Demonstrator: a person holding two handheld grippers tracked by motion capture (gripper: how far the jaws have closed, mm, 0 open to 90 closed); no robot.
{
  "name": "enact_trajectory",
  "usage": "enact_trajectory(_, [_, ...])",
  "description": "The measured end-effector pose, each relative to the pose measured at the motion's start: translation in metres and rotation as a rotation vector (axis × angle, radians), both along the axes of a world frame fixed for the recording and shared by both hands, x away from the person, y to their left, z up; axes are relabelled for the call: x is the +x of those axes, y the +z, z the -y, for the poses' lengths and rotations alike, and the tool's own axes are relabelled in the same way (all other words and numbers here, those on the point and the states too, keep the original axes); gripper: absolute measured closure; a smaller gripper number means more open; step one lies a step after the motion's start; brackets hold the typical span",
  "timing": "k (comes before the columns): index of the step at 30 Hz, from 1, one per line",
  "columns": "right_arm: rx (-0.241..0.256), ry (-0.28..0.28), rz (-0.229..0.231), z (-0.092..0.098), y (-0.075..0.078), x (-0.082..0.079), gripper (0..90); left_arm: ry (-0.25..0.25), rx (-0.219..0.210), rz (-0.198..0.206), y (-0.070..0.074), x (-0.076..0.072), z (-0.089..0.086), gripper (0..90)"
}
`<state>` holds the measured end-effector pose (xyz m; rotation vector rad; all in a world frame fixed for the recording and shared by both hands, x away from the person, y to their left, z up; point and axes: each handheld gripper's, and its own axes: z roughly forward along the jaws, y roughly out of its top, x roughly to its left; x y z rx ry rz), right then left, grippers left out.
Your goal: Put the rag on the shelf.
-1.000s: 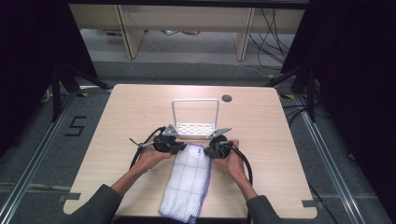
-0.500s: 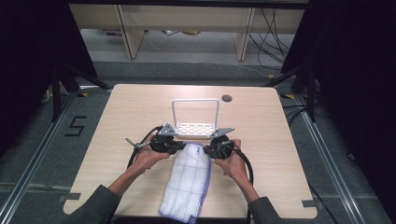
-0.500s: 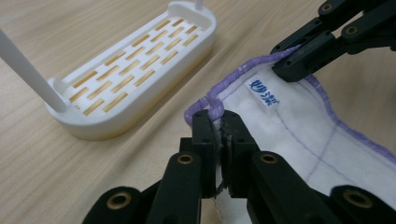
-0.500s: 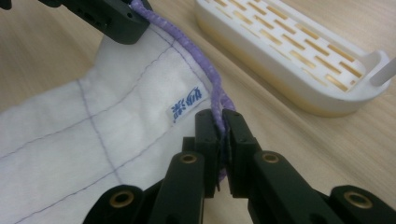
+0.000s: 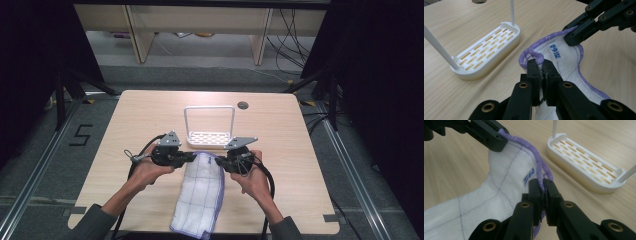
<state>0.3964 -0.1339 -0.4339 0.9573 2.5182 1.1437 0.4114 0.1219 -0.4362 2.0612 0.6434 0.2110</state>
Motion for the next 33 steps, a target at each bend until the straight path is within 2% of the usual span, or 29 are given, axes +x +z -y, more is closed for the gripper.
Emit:
enact_trajectory(4, [0.016, 0.009, 0.016, 0.000, 0.015, -0.007, 86.1, 0.004, -0.012, 0.006, 0.017, -0.004, -0.004, 85.0])
enact_trajectory(5, [0.020, 0.019, 0.018, 0.001, 0.019, -0.008, 86.0, -0.006, -0.033, 0.005, 0.022, -0.005, -0.005, 85.1])
enact_trajectory(8, [0.019, 0.024, 0.030, 0.001, 0.035, -0.015, 86.1, -0.029, -0.056, 0.008, 0.034, -0.012, -0.008, 85.0])
enact_trajectory(10, [0.032, 0.041, 0.046, 0.002, 0.045, -0.019, 86.1, -0.044, -0.068, 0.020, 0.044, -0.019, -0.011, 85.0])
enact_trajectory(11, [0.042, 0.041, 0.054, 0.002, 0.051, -0.023, 86.1, -0.044, -0.060, 0.030, 0.050, -0.023, -0.013, 84.9])
enact_trajectory(13, [0.045, 0.062, 0.078, 0.004, 0.062, -0.029, 86.1, -0.051, -0.080, 0.043, 0.062, -0.029, -0.015, 84.9])
enact_trajectory(16, [0.063, 0.081, 0.112, 0.006, 0.080, -0.036, 86.1, -0.061, -0.093, 0.056, 0.077, -0.034, -0.017, 85.0])
enact_trajectory(17, [0.076, 0.081, 0.092, 0.006, 0.085, -0.038, 86.1, -0.066, -0.093, 0.066, 0.082, -0.034, -0.018, 85.0])
enact_trajectory(18, [0.082, 0.091, 0.118, 0.006, 0.089, -0.037, 86.1, -0.060, -0.098, 0.071, 0.087, -0.034, -0.019, 85.0])
enact_trajectory(22, [0.079, 0.093, 0.140, 0.008, 0.111, -0.033, 86.2, -0.053, -0.131, 0.080, 0.104, -0.031, -0.021, 85.1])
enact_trajectory(23, [0.076, 0.089, 0.159, 0.008, 0.117, -0.030, 86.2, -0.045, -0.129, 0.078, 0.107, -0.031, -0.022, 85.1])
enact_trajectory(27, [0.086, 0.068, 0.176, 0.009, 0.133, -0.022, 86.2, -0.026, -0.127, 0.095, 0.120, -0.024, -0.022, 85.2])
enact_trajectory(28, [0.084, 0.080, 0.188, 0.008, 0.138, -0.019, 86.2, -0.025, -0.123, 0.102, 0.123, -0.022, -0.022, 85.2])
enact_trajectory(33, [0.085, 0.054, 0.201, 0.007, 0.153, -0.005, 86.3, 0.010, -0.119, 0.126, 0.137, -0.009, -0.020, 85.2])
